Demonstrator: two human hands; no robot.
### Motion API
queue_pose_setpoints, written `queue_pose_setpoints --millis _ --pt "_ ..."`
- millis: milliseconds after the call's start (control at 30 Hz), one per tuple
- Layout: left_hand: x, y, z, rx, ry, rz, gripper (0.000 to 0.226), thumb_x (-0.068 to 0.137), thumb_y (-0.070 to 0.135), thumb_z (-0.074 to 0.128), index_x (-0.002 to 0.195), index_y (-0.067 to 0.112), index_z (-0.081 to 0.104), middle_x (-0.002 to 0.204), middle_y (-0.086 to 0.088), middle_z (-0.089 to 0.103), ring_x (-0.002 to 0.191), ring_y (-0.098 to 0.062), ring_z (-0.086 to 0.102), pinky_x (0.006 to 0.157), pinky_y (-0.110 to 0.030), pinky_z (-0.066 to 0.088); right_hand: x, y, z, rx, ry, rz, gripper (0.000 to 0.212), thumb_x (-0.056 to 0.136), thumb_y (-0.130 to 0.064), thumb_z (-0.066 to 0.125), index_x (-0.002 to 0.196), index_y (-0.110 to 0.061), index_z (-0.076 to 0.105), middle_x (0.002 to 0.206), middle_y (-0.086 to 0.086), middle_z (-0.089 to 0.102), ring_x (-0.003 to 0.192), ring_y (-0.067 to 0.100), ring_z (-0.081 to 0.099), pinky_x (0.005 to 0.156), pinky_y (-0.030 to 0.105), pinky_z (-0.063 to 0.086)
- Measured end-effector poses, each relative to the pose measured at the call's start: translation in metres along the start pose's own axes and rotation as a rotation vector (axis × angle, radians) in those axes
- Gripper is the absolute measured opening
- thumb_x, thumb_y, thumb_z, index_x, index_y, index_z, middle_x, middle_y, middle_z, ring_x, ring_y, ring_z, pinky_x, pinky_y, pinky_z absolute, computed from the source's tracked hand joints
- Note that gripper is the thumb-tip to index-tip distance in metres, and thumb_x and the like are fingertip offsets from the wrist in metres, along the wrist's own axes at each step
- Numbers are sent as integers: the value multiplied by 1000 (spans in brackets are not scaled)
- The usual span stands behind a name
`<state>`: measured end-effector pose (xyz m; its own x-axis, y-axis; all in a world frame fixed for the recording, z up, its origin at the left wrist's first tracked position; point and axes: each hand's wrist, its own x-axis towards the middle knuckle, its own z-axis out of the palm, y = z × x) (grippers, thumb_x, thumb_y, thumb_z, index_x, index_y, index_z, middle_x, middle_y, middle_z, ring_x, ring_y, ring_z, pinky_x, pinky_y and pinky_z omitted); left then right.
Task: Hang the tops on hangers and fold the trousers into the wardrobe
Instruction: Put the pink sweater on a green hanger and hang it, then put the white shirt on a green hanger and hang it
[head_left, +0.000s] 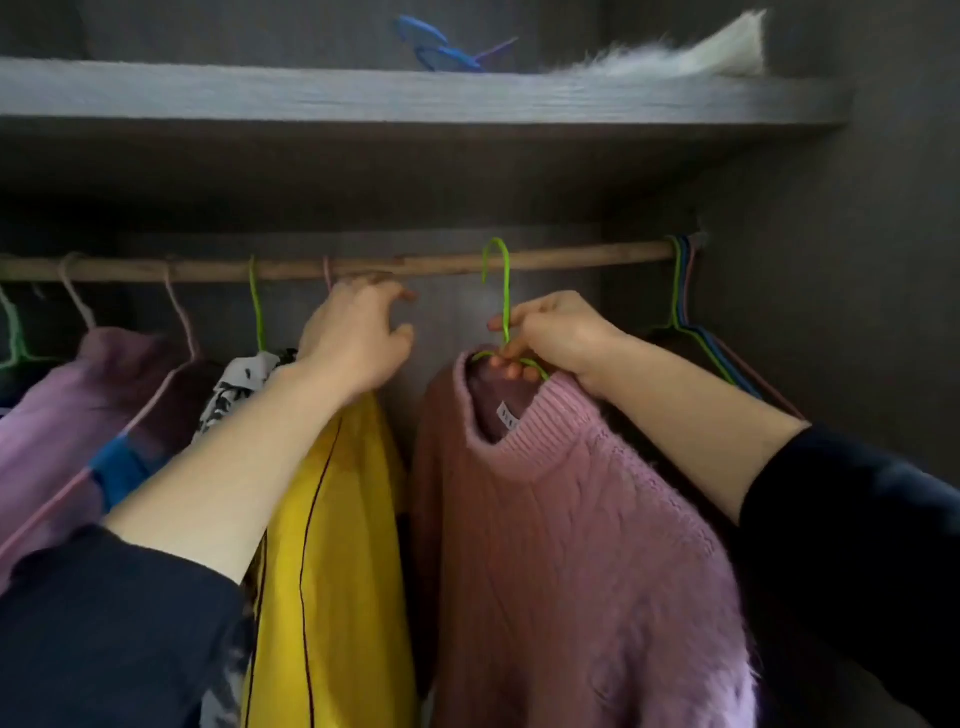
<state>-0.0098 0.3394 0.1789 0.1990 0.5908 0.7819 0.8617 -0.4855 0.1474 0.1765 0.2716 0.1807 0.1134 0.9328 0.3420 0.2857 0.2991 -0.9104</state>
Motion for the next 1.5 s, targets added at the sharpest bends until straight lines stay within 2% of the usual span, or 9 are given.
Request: queue_pose_setpoints --millis 133,233,400,733,867,1000,1133,1233,1500 --pt "34 -32 3 153 -43 -4 66 85 26 60 145 28 33 152 -11 28 138 -32 25 111 -40 25 38 -13 22 24 34 -51 39 81 21 48 116 6 58 63 17 60 31 8 50 34 16 38" --pt "44 -47 11 242 1 17 73 83 26 62 148 29 27 148 -9 32 138 -31 23 115 -43 10 58 -20 39 22 40 -71 37 83 20 46 115 6 58 58 16 59 30 9 52 33 16 39" --pt "47 -56 22 172 134 95 71 80 22 64 145 22 37 138 -12 42 131 -34 31 109 -40 19 87 -19 68 26 80 -101 27 89 15 43 111 6 58 59 21 57 29 14 53 30 19 42" --pt "51 -56 22 123 122 83 66 82 20 62 143 22 38 136 -13 42 127 -37 32 110 -42 22 96 24 82 -111 19 -119 39 85 9 53 119 -9 61 78 20 70 56 21 65 51 24 54" --pt "50 -52 19 137 69 43 64 86 25 56 145 25 32 144 -8 37 135 -35 22 115 -47 11 95 29 70 -372 69 -252 31 88 -14 61 119 -12 66 99 11 71 86 18 63 83 29 52" --pt "55 -33 19 109 98 0 48 97 29 33 145 33 31 153 2 32 145 -33 4 109 -62 -12 86 36 37 -609 166 -294 29 89 -21 57 116 -16 67 93 3 66 91 18 61 76 19 43" --pt "67 11 33 111 4 141 49 98 36 30 147 34 29 156 5 27 146 -28 8 111 -59 -8 72 39 -8 -944 261 -254 33 86 -25 57 118 -22 64 109 7 68 104 28 62 84 30 49" --pt "74 45 54 79 -56 202 53 98 39 34 149 32 24 157 3 24 144 -27 17 115 -55 3 57 37 -43 -1150 354 -217 26 82 -24 56 105 -20 68 109 15 67 104 34 62 79 34 49" --pt "72 66 92 42 170 265 59 89 33 49 146 22 33 142 -5 40 127 -34 31 113 -44 8 32 43 -108 -1682 485 -102 37 83 -22 61 117 -8 60 125 11 53 123 29 43 86 37 45"
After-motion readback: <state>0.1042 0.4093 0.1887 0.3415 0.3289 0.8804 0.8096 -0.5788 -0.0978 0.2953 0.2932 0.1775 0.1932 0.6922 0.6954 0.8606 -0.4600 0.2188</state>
